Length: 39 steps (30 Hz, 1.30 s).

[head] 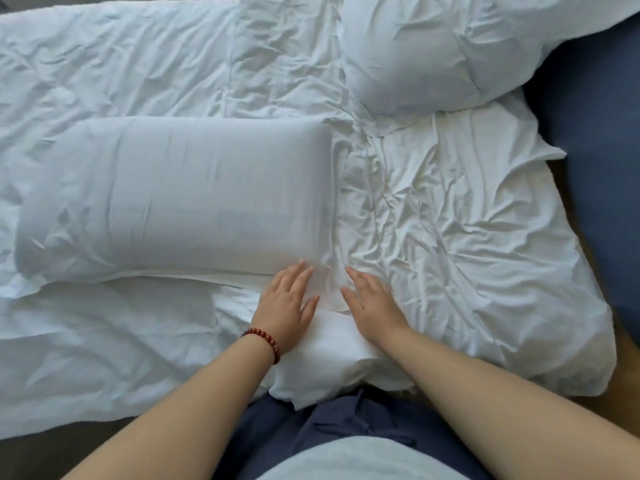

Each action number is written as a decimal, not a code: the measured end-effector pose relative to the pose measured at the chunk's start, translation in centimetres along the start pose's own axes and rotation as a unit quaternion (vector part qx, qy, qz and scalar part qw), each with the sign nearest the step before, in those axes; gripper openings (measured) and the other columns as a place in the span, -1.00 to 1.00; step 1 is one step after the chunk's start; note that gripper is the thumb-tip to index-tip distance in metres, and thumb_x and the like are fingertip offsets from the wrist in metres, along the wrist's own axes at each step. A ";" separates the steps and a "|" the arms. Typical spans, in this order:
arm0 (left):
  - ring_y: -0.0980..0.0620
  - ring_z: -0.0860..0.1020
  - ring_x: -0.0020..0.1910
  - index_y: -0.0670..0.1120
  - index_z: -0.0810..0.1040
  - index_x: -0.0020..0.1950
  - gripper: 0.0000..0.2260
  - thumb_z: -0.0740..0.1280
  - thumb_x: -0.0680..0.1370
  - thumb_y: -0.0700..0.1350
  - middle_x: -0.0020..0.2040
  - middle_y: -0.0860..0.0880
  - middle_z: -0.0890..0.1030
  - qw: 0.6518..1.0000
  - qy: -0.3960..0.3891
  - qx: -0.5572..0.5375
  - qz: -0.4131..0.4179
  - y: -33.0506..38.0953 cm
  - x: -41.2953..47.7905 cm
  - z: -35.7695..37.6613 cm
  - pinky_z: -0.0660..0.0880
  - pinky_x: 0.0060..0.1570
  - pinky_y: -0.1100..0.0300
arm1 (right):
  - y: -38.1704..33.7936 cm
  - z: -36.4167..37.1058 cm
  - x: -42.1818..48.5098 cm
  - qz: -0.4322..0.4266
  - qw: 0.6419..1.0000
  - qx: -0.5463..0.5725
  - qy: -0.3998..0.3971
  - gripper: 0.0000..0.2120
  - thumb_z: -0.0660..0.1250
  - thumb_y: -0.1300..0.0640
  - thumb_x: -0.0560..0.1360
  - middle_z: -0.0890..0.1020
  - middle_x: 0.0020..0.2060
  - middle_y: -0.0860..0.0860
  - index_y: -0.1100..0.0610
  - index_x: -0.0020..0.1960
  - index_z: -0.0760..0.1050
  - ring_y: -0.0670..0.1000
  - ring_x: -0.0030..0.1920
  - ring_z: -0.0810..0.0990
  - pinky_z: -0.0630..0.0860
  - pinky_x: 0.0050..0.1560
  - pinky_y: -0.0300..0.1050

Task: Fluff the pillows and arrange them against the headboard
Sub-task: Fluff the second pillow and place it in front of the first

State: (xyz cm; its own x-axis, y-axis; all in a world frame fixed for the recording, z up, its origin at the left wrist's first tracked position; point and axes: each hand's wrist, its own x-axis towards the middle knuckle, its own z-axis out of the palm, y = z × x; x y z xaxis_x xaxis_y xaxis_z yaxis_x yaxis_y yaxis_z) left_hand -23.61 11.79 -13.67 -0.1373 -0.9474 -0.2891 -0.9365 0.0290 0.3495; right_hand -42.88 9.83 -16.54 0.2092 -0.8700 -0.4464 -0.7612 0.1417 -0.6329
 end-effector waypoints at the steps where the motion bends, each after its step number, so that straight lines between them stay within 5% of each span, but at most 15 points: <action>1: -0.01 0.05 0.55 0.02 0.13 0.57 -0.29 -0.21 0.48 0.28 0.58 0.04 0.09 1.000 0.013 -0.007 -0.023 -0.5 -0.3 -0.1 -0.08 0.46 0.19 | -0.6 -0.1 0.2 -0.004 1.000 0.006 -0.002 -0.50 0.08 -0.11 0.66 0.25 0.52 0.01 -0.06 0.57 0.14 0.06 0.51 0.17 0.10 0.51 -0.02; 9: -0.03 0.08 0.54 0.02 0.12 0.57 -0.31 -0.13 0.49 0.29 0.58 0.04 0.10 0.990 0.067 -0.060 -0.108 -6.8 0.1 -2.4 0.07 0.50 -0.01 | -6.2 1.5 4.6 0.008 0.999 0.029 0.019 -0.42 0.14 -0.14 0.63 0.25 0.52 0.09 -0.01 0.58 0.11 0.12 0.50 0.21 0.13 0.51 0.00; 13: -0.09 0.27 0.44 -0.03 0.24 0.54 -0.38 -0.03 0.54 0.22 0.55 0.01 0.21 0.993 0.083 -0.028 -0.074 -11.0 0.5 -4.4 0.18 0.41 0.01 | -9.6 3.6 7.1 0.085 0.991 0.071 0.078 -0.20 0.30 -0.20 0.53 0.14 0.54 0.18 0.01 0.60 -0.02 0.18 0.52 0.16 0.12 0.50 0.02; 17: -0.09 0.17 0.49 -0.02 0.19 0.55 -0.37 -0.06 0.52 0.22 0.58 0.05 0.13 0.981 0.116 -0.074 -0.134 -16.3 1.0 -7.3 0.11 0.44 -0.01 | -13.7 6.2 8.4 0.181 0.971 0.031 0.155 -0.06 0.29 -0.35 0.45 0.01 0.57 0.21 -0.03 0.61 -0.11 0.21 0.56 0.03 0.02 0.52 0.11; 21: -0.04 0.05 0.54 -0.04 0.21 0.55 -0.41 0.05 0.54 0.13 0.57 0.04 0.15 0.978 0.141 -0.050 -0.142 -22.0 1.1 -10.1 0.04 0.46 -0.03 | -19.1 9.5 9.0 0.080 0.975 -0.096 0.181 -0.18 0.21 -0.36 0.48 -0.18 0.59 0.06 -0.16 0.59 -0.09 0.12 0.57 -0.26 -0.29 0.49 0.19; 28: -0.05 -0.03 0.56 -0.01 0.15 0.56 -0.44 0.12 0.60 0.16 0.59 0.04 0.07 0.955 0.188 -0.059 -0.222 -30.8 1.6 -13.7 -0.13 0.48 -0.02 | -28.2 14.0 11.3 -0.019 0.978 -0.165 0.127 -0.27 0.18 -0.35 0.51 -0.19 0.60 -0.02 -0.21 0.57 -0.01 0.14 0.57 -0.29 -0.34 0.49 0.16; 34: -0.08 -0.13 0.57 -0.04 -0.05 0.60 -0.16 0.16 0.50 0.38 0.61 -0.03 -0.07 0.908 0.177 -0.157 -0.347 -39.5 1.7 -17.3 -0.13 0.50 0.00 | -32.6 16.0 13.5 -0.100 0.950 -0.290 0.051 -0.23 0.11 -0.41 0.50 -0.28 0.58 -0.02 -0.25 0.57 -0.16 0.15 0.54 -0.38 -0.39 0.45 0.29; 39: -0.17 0.27 0.46 -0.08 0.16 0.55 0.14 0.27 0.16 0.59 0.51 -0.15 0.28 0.835 0.112 -0.317 -0.435 -46.5 3.7 -19.9 0.20 0.45 -0.09 | -33.1 17.0 14.7 -0.095 0.941 -0.323 0.037 -0.19 0.01 -0.50 0.42 -0.36 0.55 -0.05 -0.33 0.51 -0.31 0.10 0.51 -0.46 -0.47 0.40 0.25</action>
State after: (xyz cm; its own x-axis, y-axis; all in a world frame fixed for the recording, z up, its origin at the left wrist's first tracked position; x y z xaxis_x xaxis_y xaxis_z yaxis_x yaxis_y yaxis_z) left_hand 25.83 0.59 -13.26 0.6366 -0.5606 -0.5295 -0.2819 -0.8083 0.5169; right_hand -4.15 0.39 -12.91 0.3538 -0.8847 -0.3035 -0.9338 -0.3154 -0.1691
